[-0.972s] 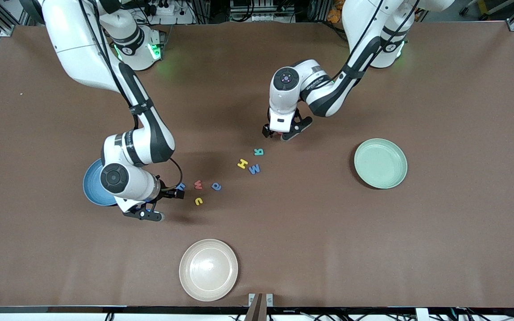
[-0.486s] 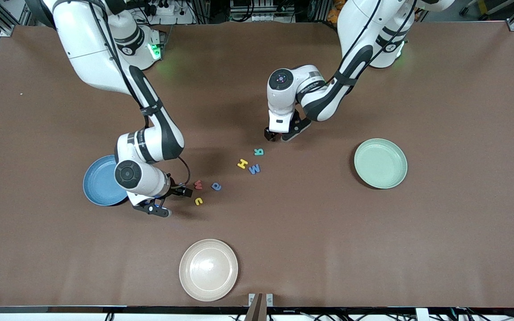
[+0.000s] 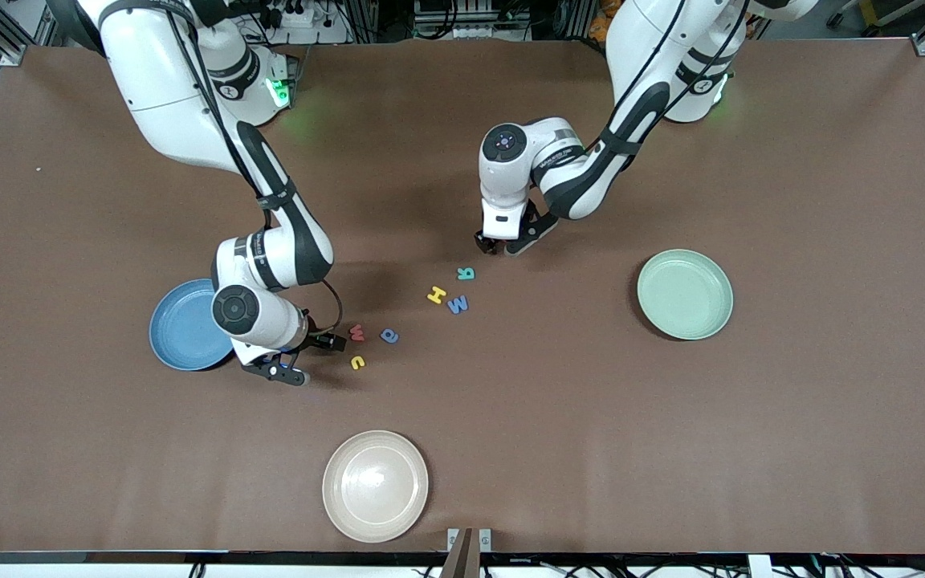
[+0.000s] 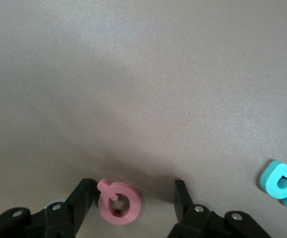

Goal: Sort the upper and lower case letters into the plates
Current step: 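Grasp the pink a with the left gripper and the blue E with the right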

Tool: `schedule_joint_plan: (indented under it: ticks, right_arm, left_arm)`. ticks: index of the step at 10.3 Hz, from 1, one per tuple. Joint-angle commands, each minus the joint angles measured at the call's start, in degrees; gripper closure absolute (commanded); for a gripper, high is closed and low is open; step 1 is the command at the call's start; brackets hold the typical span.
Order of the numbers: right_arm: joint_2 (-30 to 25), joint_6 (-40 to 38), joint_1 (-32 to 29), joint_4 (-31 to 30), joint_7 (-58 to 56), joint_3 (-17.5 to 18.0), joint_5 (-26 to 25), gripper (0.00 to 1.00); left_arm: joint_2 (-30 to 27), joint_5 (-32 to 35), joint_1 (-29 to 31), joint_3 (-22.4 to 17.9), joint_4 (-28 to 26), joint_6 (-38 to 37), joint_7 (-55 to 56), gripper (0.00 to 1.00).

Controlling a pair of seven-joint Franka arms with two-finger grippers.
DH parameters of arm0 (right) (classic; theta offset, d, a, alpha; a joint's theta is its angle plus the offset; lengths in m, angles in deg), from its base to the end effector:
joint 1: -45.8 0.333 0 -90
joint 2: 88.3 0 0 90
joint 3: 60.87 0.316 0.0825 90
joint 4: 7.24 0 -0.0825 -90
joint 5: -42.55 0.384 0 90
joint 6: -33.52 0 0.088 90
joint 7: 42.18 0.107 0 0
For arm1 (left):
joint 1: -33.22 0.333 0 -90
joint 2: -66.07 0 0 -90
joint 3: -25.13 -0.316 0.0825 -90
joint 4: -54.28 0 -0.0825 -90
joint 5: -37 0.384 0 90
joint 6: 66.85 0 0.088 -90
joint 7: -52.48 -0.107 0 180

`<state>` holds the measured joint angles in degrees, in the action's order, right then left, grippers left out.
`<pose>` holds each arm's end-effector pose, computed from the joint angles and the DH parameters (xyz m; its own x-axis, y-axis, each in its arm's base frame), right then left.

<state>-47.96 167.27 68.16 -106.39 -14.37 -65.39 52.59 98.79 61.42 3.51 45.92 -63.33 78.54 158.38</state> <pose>0.6232 0.2077 0.1681 0.9532 -0.2789 -0.1171 -0.2819 -0.9594 -0.0096 0.3684 -0.4558 0.1684 0.7894 0.6124 0.0428 0.6135 -0.7896 -0.0162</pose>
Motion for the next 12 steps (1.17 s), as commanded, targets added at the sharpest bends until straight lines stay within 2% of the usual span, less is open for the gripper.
schedule_joint_plan:
  ticks: [1,2,3,4,6,8,10,12]
  right_arm:
    - [-0.70,0.12,0.40,-0.87,1.63,-0.32,1.04,0.57]
    - [-0.70,0.12,0.48,-1.31,1.72,-0.32,1.12,0.85]
    - [-0.78,0.12,0.48,-1.49,1.72,-0.32,1.12,1.00]
    - [-1.05,-0.06,0.48,-1.58,1.80,-0.32,1.12,1.00]
    - [-1.49,-0.58,0.48,-1.58,1.72,-0.23,1.12,1.00]
    - [-2.71,-1.46,0.31,-1.49,1.28,-0.32,1.12,1.00]
    - [-4.03,-2.86,-0.30,-0.79,0.23,-0.41,0.77,1.00]
    - [-5.26,-4.45,-2.31,0.00,-3.62,-0.59,0.68,1.00]
  left_arm:
    - [0.33,1.60,-0.26,0.12,0.10,0.07,2.29,0.40]
    - [0.41,1.51,-0.26,0.04,0.10,0.07,2.29,0.42]
    - [0.42,1.51,-0.26,0.12,0.10,0.07,2.29,0.43]
    - [0.42,1.42,-0.26,0.12,0.10,0.07,2.29,0.50]
    - [0.42,1.33,-0.26,0.12,0.19,0.07,2.29,0.54]
    - [0.42,1.24,-0.26,0.12,0.28,0.07,2.20,0.65]
    - [0.42,1.24,-0.17,0.12,0.45,0.07,2.03,0.82]
    - [-0.20,1.24,0.53,0.21,0.71,-0.02,1.42,0.84]
